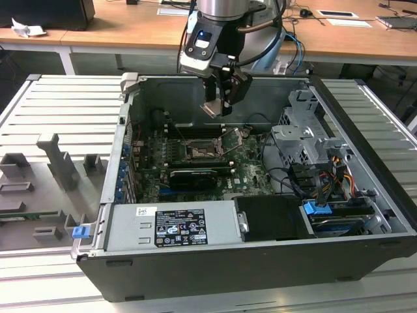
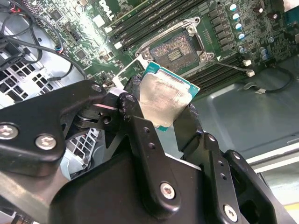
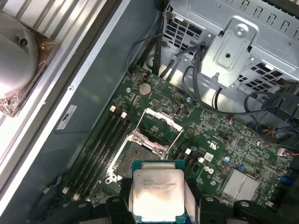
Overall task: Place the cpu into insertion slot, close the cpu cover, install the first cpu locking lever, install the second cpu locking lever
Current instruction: 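Place the cpu into insertion slot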
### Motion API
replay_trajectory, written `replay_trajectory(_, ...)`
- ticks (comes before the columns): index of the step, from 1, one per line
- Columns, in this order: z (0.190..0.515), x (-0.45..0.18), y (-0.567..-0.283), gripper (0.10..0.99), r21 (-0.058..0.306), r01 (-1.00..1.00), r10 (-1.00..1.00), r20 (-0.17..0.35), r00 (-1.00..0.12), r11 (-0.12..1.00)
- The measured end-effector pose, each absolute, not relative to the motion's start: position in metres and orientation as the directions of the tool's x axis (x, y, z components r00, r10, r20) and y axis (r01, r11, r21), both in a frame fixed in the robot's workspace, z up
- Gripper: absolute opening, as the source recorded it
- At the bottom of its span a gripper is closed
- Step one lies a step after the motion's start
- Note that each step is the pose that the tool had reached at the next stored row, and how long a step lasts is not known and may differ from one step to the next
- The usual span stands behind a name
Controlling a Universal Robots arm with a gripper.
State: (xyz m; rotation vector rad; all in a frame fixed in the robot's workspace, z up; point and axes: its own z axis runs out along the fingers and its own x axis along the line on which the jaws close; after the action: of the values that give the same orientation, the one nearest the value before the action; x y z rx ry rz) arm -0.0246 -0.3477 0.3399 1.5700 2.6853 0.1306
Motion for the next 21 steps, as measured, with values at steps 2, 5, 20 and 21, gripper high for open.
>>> replay_trajectory(2,0.3393,-0.0246,-0.3477,0.525,0.087,0.87,0.872,0.018,-0.488,0.485)
replay_trajectory(5,0.3386,-0.0246,-0.3477,0.525,0.086,0.873,0.875,0.018,-0.484,0.48)
replay_trajectory(20,0.3343,-0.0246,-0.3476,0.525,0.085,0.918,0.921,0.017,-0.39,0.387)
replay_trajectory(21,0.3338,-0.0246,-0.3476,0.525,0.085,0.921,0.924,0.017,-0.382,0.379)
